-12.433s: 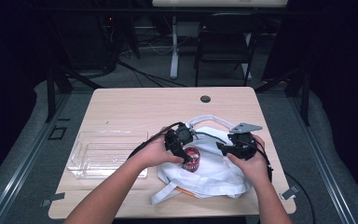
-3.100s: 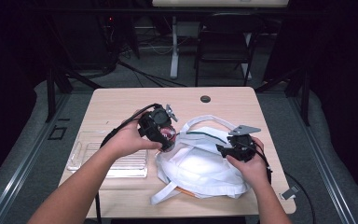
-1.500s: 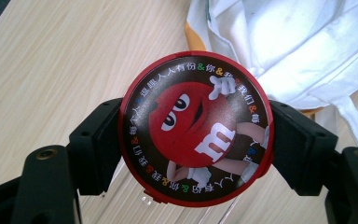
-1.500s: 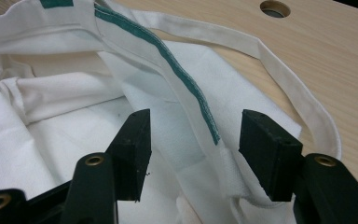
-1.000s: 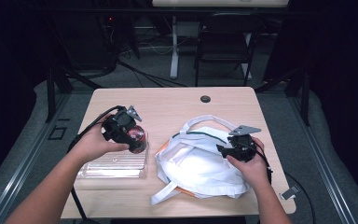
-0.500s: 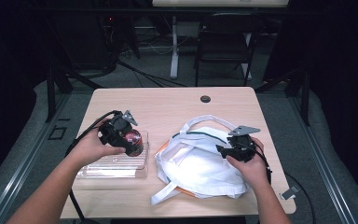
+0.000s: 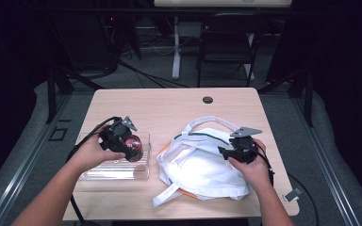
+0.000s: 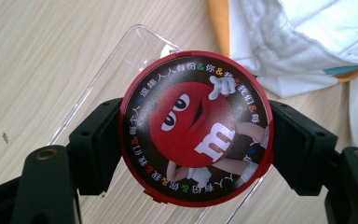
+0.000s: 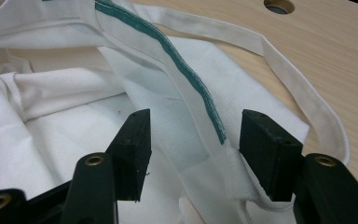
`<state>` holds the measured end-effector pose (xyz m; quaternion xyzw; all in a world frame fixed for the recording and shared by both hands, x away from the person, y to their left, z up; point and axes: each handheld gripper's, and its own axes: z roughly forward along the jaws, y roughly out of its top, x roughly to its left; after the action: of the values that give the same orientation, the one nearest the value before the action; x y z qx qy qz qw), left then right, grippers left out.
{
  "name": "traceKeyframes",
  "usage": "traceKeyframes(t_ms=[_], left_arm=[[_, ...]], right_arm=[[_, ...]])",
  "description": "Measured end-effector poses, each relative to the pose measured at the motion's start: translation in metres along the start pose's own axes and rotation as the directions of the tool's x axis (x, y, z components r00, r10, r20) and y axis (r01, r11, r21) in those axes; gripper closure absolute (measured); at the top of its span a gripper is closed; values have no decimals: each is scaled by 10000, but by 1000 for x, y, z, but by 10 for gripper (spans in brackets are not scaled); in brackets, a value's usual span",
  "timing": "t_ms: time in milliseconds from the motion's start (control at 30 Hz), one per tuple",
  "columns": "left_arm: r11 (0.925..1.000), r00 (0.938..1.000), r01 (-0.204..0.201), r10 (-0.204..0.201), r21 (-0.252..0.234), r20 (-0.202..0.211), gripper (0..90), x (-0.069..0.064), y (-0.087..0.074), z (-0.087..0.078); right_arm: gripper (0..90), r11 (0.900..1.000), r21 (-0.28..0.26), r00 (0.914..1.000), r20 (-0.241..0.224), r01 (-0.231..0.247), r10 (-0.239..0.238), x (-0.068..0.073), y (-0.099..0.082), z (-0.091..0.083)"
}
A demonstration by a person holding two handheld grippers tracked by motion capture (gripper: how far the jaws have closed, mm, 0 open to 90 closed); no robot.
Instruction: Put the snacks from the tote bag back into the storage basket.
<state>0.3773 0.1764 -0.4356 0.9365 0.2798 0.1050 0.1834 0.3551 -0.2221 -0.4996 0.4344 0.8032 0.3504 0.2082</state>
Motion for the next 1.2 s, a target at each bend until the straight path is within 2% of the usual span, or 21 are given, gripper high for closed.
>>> traceKeyframes(t_ms=[733, 1200], left_arm=[[9999, 10000, 66, -67, 132, 60, 256, -6, -16, 22], [9993, 9993, 204, -213, 299, 301, 255, -6, -21, 38]], right_arm=[[438, 10000, 85, 10000, 19, 48, -48, 1, -1, 2], [438, 9999, 107, 10000, 28, 78, -78, 1, 0, 2]])
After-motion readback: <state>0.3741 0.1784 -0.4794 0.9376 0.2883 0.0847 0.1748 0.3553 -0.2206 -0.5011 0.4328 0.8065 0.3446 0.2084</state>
